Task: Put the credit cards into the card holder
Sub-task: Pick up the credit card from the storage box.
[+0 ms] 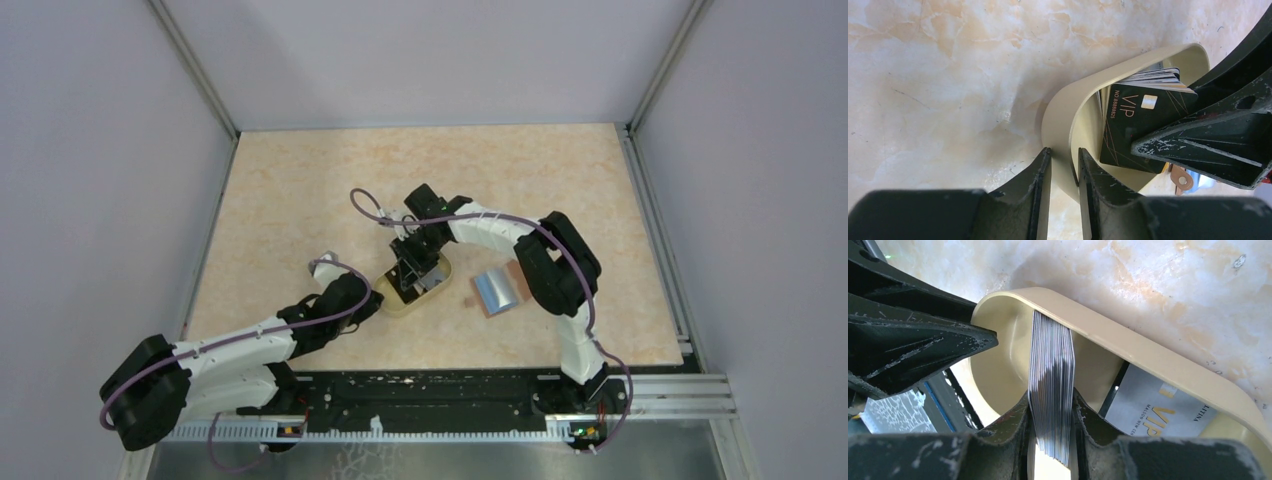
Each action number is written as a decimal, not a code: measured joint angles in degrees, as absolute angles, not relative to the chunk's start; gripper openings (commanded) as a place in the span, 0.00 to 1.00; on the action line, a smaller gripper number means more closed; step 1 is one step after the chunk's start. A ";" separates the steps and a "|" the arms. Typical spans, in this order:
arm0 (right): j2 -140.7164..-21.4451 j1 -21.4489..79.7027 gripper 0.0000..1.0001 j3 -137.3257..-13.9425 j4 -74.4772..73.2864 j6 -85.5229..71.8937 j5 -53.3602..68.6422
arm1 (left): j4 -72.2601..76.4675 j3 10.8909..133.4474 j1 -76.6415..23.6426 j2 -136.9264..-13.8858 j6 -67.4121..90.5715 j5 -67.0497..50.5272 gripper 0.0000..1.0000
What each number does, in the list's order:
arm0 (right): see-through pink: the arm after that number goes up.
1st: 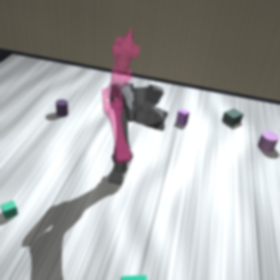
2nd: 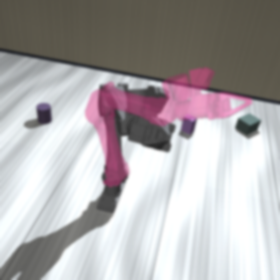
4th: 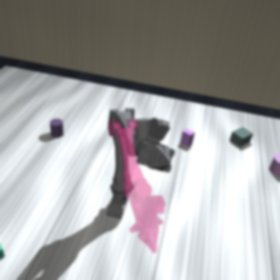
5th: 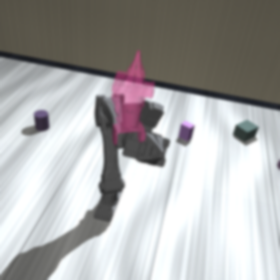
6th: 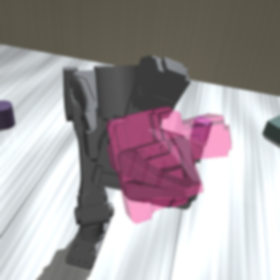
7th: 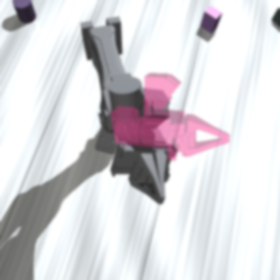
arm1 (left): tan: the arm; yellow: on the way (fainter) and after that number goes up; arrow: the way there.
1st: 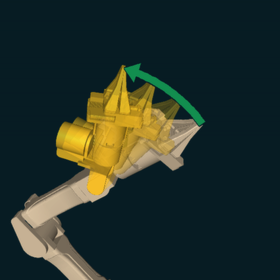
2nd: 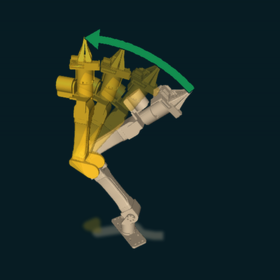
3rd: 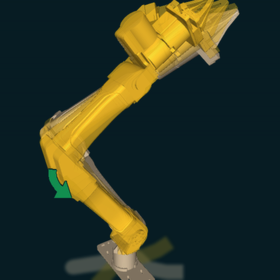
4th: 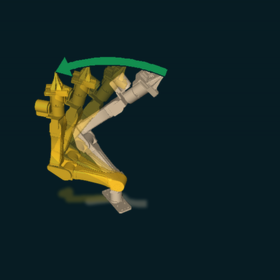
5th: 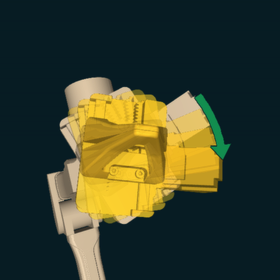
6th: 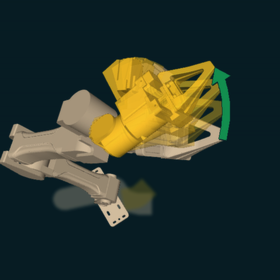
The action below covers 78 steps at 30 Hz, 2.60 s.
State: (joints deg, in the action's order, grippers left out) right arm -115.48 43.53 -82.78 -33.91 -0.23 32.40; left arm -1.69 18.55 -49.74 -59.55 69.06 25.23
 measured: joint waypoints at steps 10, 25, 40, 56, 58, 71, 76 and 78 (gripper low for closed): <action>-118.83 42.87 0.36 -84.03 -35.48 1.37 41.08 | -1.26 18.55 -49.76 -59.55 69.21 24.08 0.32; -120.03 39.46 0.36 -84.05 -35.40 -0.30 48.49 | -1.04 18.55 -49.76 -59.66 69.19 23.66 0.32; -120.03 37.82 0.38 -84.05 -35.55 -1.04 49.34 | -0.99 18.55 -49.76 -59.66 69.17 23.53 0.32; -120.03 36.80 0.26 -83.99 -35.64 0.32 45.91 | -0.91 18.46 -49.76 -59.64 69.12 23.53 0.32; -120.03 36.47 0.21 -83.99 -35.59 0.40 45.36 | -0.89 18.39 -49.76 -59.51 69.12 23.53 0.32; -118.76 35.16 0.00 -82.43 -35.03 1.06 42.35 | -1.04 18.06 -49.76 -57.30 68.66 23.40 0.37; -116.22 34.96 0.00 -81.82 -34.68 1.96 41.56 | -1.74 18.06 -49.78 -53.30 67.40 23.49 0.51; -115.04 34.70 0.00 -81.67 -34.48 2.48 41.71 | -2.04 18.06 -49.78 -51.09 66.41 23.62 0.60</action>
State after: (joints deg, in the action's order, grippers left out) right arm -115.04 34.70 -81.67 -34.48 2.48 41.71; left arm -2.04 18.06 -49.78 -51.09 66.41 23.62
